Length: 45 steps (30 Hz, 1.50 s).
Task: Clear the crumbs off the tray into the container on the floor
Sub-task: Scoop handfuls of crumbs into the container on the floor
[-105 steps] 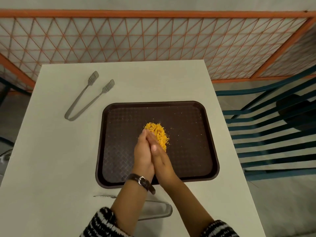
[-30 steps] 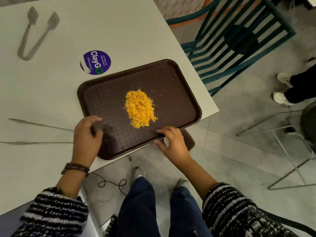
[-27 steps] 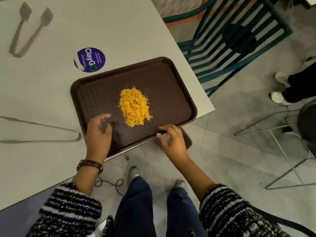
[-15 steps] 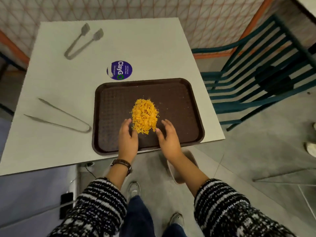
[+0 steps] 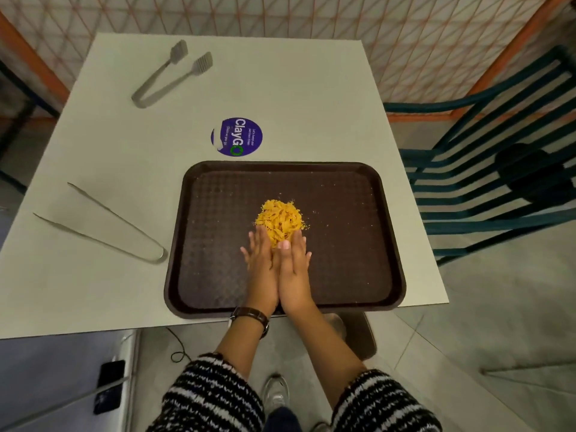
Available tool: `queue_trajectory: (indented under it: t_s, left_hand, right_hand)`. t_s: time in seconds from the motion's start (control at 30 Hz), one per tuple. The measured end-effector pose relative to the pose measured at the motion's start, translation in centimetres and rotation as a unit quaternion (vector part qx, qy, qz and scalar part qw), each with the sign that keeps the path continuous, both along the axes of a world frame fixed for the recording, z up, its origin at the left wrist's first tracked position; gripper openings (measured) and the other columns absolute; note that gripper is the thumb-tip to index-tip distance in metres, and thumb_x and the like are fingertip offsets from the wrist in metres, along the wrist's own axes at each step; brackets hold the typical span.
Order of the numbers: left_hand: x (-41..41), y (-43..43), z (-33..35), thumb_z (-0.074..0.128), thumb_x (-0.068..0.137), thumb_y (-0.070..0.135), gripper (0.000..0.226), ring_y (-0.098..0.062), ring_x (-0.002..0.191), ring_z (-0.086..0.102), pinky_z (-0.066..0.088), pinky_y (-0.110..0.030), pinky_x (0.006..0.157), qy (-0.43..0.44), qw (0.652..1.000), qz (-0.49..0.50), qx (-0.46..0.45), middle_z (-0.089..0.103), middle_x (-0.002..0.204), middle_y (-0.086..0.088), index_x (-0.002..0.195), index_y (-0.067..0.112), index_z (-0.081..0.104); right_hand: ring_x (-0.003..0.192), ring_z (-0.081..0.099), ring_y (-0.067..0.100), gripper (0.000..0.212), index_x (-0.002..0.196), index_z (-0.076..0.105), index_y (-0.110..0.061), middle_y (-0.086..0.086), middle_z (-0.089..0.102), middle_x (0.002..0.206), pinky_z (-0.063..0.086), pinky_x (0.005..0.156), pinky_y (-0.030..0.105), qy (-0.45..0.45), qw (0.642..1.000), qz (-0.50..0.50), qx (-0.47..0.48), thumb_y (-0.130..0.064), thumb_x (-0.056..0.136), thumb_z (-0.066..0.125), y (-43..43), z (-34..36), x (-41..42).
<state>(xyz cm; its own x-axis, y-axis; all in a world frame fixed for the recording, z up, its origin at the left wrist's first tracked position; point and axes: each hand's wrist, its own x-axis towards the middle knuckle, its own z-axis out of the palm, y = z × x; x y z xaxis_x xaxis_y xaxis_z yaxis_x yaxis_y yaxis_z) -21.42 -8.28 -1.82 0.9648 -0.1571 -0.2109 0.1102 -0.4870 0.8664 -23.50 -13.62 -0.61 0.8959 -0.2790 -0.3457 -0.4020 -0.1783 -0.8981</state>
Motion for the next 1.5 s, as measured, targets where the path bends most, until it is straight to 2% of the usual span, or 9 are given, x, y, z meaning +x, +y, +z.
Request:
queue_trajectory:
  t_s: [0.13, 0.23, 0.33, 0.43, 0.57, 0.7, 0.93, 1.17, 1.5]
  left_hand:
    - [0.0, -0.3, 0.2, 0.031, 0.097, 0.039, 0.061, -0.014, 0.146, -0.003, 0.0, -0.043, 0.121, 0.076, 0.992, 0.017, -0.099, 0.0, 0.159, 0.002, 0.148, 0.025, 0.001]
    - [-0.3, -1.0, 1.6, 0.037, 0.097, 0.037, 0.054, -0.015, 0.143, 0.022, 0.023, -0.043, 0.117, 0.127, 0.968, 0.092, -0.195, 0.019, 0.157, 0.005, 0.146, 0.035, 0.017]
    - [-0.2, -1.7, 3.3, 0.04, 0.098, 0.026, 0.047, -0.007, 0.124, 0.045, 0.041, -0.023, 0.102, 0.15, 0.935, 0.171, -0.274, 0.038, 0.143, 0.012, 0.143, 0.031, 0.031]
    - [0.4, -1.9, 3.8, 0.039, 0.098, 0.018, 0.041, -0.003, 0.113, 0.049, 0.045, -0.002, 0.075, 0.147, 0.912, 0.224, -0.309, 0.047, 0.131, 0.013, 0.139, 0.02, 0.042]
    - [0.8, -1.8, 3.7, 0.039, 0.097, 0.016, 0.036, -0.018, 0.119, 0.056, 0.046, -0.03, 0.099, 0.184, 0.83, 0.286, -0.442, 0.056, 0.134, -0.006, 0.131, 0.012, 0.051]
    - [0.8, -1.9, 3.8, 0.04, 0.096, 0.018, 0.037, -0.026, 0.123, 0.054, 0.038, -0.043, 0.108, 0.214, 0.754, 0.313, -0.536, 0.055, 0.134, -0.011, 0.131, 0.009, 0.05]
    - [-1.0, -3.0, 4.5, 0.048, 0.094, 0.021, 0.035, -0.025, 0.119, 0.057, 0.04, -0.043, 0.107, 0.206, 0.75, 0.299, -0.553, 0.059, 0.131, -0.01, 0.126, 0.011, 0.056]
    - [-5.4, -4.9, 5.9, 0.044, 0.095, 0.021, 0.034, -0.022, 0.123, 0.054, 0.036, -0.045, 0.11, 0.172, 0.758, 0.273, -0.567, 0.058, 0.132, -0.005, 0.125, 0.012, 0.057]
    - [-16.5, -10.8, 4.5, 0.041, 0.096, 0.017, 0.034, -0.023, 0.122, 0.055, 0.034, -0.046, 0.111, 0.199, 0.737, 0.269, -0.587, 0.059, 0.131, -0.007, 0.126, 0.012, 0.056]
  right_hand:
    - [0.146, 0.012, 0.01, 0.067, 0.15, 0.012, -0.025, -0.005, 0.013, 0.159, 0.015, 0.12, 0.04, 0.011, 0.992, -0.055, 0.116, -0.058, 0.093, 0.025, 0.6, 1.2, 0.0]
    - [0.132, 0.034, 0.004, 0.058, 0.148, 0.023, -0.023, -0.008, 0.032, 0.15, 0.034, 0.102, 0.017, 0.018, 0.979, -0.094, 0.182, -0.05, 0.097, 0.028, 0.1, 2.3, 0.4]
    - [0.113, 0.05, 0.001, 0.041, 0.137, 0.041, -0.025, -0.016, 0.051, 0.123, 0.041, 0.078, 0.006, 0.029, 0.964, -0.129, 0.229, -0.039, 0.1, 0.032, -0.5, 3.2, 0.9]
    - [0.11, 0.059, 0.009, 0.03, 0.121, 0.057, -0.021, -0.003, 0.063, 0.119, 0.048, 0.095, 0.025, 0.037, 0.928, -0.209, 0.307, -0.031, 0.099, 0.039, -0.5, 3.3, 1.6]
    - [0.112, 0.062, 0.027, 0.03, 0.121, 0.059, -0.012, 0.015, 0.064, 0.122, 0.044, 0.104, 0.043, 0.027, 0.844, -0.289, 0.451, -0.023, 0.098, 0.043, -0.5, 3.6, 1.9]
    - [0.109, 0.064, 0.031, 0.032, 0.122, 0.058, -0.007, 0.019, 0.066, 0.118, 0.045, 0.103, 0.046, 0.013, 0.819, -0.295, 0.492, -0.021, 0.096, 0.047, -0.8, 4.1, 1.9]
    - [0.092, 0.07, 0.024, 0.04, 0.126, 0.053, -0.002, 0.019, 0.066, 0.116, 0.059, 0.072, 0.03, 0.011, 0.805, -0.288, 0.518, -0.028, 0.1, 0.036, -2.2, 6.1, 0.0]
    - [0.086, 0.072, 0.022, 0.044, 0.128, 0.05, -0.003, 0.015, 0.071, 0.101, 0.06, 0.07, 0.03, -0.026, 0.789, -0.264, 0.555, -0.031, 0.101, 0.03, -4.1, 7.6, -4.5]
    - [0.092, 0.07, 0.018, 0.043, 0.126, 0.053, -0.004, 0.013, 0.068, 0.109, 0.058, 0.074, 0.025, -0.033, 0.8, -0.3, 0.519, -0.031, 0.101, 0.03, -9.8, 6.2, -15.4]
